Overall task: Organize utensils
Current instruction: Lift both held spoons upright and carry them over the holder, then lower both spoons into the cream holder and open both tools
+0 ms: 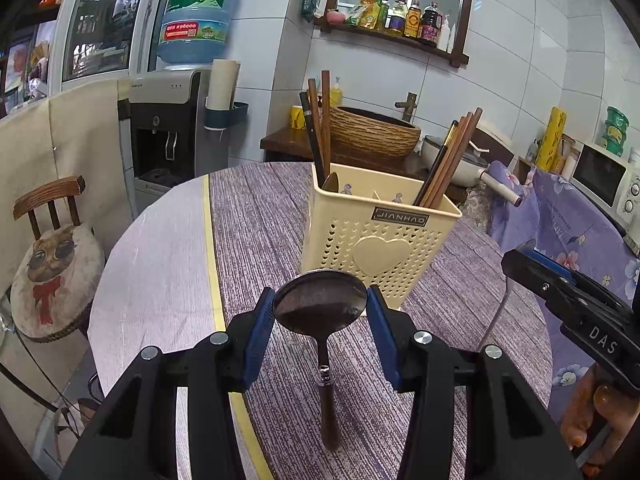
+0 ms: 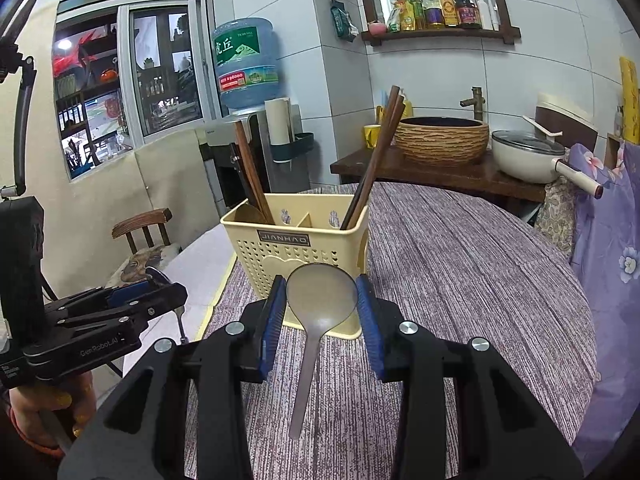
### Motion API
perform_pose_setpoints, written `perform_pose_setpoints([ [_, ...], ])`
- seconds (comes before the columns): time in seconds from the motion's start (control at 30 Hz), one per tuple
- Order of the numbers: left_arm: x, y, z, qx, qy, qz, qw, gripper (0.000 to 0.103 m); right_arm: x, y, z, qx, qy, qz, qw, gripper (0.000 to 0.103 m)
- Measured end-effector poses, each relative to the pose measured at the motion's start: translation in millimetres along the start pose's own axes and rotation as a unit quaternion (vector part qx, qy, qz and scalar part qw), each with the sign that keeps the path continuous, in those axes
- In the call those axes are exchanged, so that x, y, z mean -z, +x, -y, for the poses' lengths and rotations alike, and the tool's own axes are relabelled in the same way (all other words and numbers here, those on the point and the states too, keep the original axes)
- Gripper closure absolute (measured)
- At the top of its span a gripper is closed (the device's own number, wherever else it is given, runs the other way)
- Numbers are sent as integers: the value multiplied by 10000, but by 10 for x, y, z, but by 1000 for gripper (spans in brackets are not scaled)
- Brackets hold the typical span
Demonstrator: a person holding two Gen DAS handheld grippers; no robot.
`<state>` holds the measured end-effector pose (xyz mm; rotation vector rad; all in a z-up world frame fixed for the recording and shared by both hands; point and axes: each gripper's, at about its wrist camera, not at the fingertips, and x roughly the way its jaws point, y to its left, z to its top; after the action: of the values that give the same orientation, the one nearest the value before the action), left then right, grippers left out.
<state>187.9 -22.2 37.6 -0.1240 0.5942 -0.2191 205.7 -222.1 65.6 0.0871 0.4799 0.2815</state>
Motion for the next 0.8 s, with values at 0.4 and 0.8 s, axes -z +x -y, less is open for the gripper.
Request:
perform_pose_setpoints([
  [0.4, -469, -181, 81, 420, 148, 340, 9984, 57, -484, -50, -52, -93, -293, 363, 9989, 66],
  [0.8, -1574, -254, 204, 564, -151, 1281, 9900, 57, -1553, 81, -68, 325, -420, 1372, 9891, 66],
])
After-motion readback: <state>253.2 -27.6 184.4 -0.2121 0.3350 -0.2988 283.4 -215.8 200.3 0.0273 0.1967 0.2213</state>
